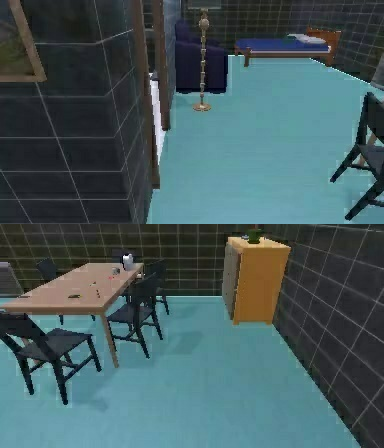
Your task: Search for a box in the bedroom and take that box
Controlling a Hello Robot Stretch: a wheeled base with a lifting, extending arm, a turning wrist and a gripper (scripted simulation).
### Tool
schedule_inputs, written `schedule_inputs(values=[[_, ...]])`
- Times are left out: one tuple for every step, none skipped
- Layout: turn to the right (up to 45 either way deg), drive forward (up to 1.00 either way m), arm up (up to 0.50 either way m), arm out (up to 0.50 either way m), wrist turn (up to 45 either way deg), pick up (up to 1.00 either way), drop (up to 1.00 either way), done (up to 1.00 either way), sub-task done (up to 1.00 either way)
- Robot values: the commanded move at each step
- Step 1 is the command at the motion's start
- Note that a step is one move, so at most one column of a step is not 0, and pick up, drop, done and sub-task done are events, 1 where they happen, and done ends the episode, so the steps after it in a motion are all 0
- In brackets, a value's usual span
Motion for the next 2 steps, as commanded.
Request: schedule_inputs(values=[[-45.0, 0.00, 0.00, 0.00, 0.0, 0.00, 0.00, 0.00, 0.00], [-45.0, 0.00, 0.00, 0.00, 0.0, 0.00, 0.00, 0.00, 0.00]])
